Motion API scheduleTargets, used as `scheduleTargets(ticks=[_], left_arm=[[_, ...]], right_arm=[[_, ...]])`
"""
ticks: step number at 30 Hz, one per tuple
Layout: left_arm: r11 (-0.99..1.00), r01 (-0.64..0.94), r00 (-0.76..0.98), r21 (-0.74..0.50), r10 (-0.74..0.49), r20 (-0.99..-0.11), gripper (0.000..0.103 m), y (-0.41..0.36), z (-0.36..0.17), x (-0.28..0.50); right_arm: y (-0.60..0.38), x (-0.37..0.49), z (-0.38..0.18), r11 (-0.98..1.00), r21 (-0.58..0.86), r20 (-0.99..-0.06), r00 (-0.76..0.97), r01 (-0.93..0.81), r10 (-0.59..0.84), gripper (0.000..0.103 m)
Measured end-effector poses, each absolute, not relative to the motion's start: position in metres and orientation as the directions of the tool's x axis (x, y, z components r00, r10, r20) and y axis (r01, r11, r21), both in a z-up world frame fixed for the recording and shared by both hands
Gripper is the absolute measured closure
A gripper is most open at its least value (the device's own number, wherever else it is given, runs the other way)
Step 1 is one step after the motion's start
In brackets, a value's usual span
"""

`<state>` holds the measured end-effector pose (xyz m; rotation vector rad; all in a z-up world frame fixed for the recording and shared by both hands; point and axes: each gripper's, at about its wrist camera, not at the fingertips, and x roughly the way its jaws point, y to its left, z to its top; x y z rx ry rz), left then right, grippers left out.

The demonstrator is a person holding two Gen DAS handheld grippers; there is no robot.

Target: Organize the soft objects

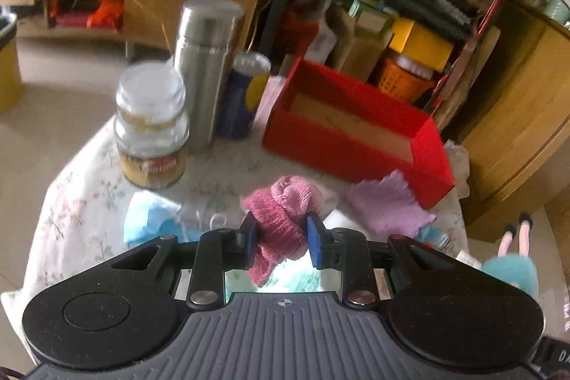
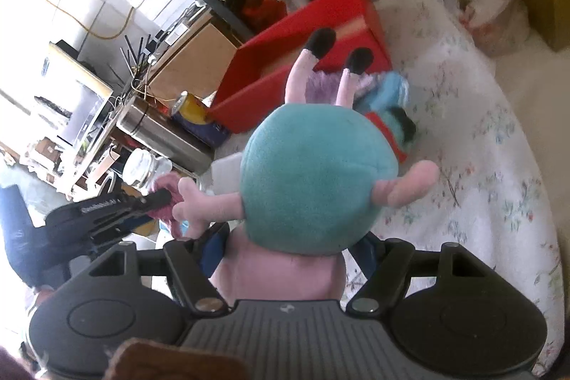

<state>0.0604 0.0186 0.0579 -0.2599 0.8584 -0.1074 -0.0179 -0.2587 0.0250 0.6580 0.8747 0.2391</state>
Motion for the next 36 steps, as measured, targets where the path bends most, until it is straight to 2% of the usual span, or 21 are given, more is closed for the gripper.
scheduleTargets(ticks=[8,18,36], left_arm=[[0.955,-0.029,0.672,-0.296,-0.201,-0.713,0.075,0.019,0.077,0.049],[0.940,0.017,0.751,-0.339,-0.236,-0.617,0.075,0.001,0.101,0.074],[0.957,0.052,0.804,-0.286,-0.210,-0.557,0.074,-0.028,0.109,0.106]], right_arm=[[-0.246,-0.020,0.052,0.809,0.587,-0.596,0.679,0.006,0.428,0.058],[-0.256,0.000,0.073,0.823,0.568,-0.549,0.752,0.015,0.365,0.058],[-0.269,0.038,0.091,0.875,0.481,-0.496,0.839,0.051,0.224,0.058]])
